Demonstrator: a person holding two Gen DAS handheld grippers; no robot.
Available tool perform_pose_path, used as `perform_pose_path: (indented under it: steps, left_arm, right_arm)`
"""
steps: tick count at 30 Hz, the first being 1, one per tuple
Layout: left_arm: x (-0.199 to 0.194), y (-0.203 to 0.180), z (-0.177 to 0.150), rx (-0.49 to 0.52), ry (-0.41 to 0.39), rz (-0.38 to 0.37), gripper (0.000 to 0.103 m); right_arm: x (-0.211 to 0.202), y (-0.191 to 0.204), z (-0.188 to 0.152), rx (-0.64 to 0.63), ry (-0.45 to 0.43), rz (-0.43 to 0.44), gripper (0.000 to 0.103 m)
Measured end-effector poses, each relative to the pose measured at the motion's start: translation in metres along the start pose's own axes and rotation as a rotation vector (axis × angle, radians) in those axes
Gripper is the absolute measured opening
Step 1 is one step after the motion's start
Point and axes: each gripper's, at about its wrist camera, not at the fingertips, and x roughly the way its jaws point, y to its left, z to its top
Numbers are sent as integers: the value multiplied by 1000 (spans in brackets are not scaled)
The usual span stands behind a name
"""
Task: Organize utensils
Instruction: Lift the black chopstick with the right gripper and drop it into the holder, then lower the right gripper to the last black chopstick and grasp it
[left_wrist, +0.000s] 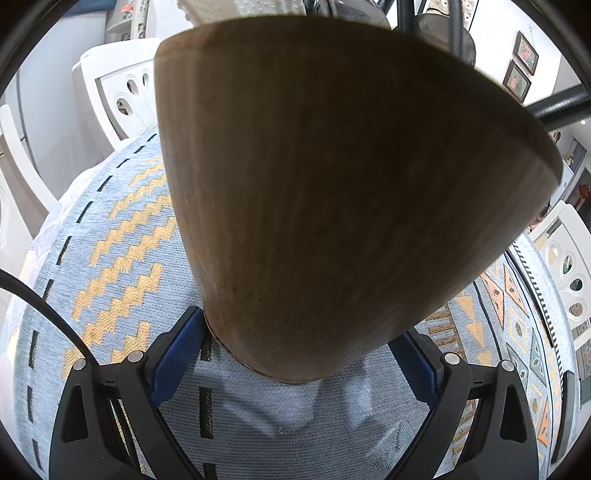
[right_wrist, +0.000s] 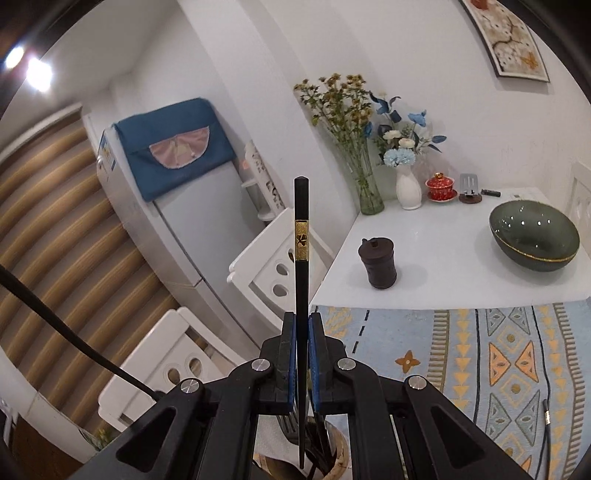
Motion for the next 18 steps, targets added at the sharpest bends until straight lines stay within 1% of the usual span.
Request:
perform_pose_path:
  steps: [2,4,6,7,9,11,13,15,16,17,18]
  left_arm:
    - [0,0,0,0,0,0,96]
    - [0,1,0,0,0,0,96]
    - [0,0,0,0,0,0,96]
    - [0,0,0,0,0,0,96]
    - [0,0,0,0,0,0,96]
    - [0,0,0,0,0,1,96]
    - [0,1,0,0,0,0,96]
    - [-1,-1,1,0,0,0,96]
    - [-1,-2,1,1,0,1,96]
    - [-1,-1,1,1,0,1,96]
    - [-1,-1,1,0,0,0,96]
  right_arm:
    - [0,7,-3,-34,7,-11,6]
    - [2,13,-5,-64,40,-12,6]
    - [6,18,-7,-88,101,3,8]
    - [8,19,-7,-91,149,17,8]
    - [7,20,-3,-76,199,37,8]
    - [-3,21,7,-85,200,37,8]
    - [-23,23,22,-109,143,18,8]
    - [-47,20,39,-119,75,14,22]
    - [-60,17,46,-115,40,12,44]
    - [-75,13,52,-105,-11,13,61]
    - [-92,7,56,-95,-67,29,62]
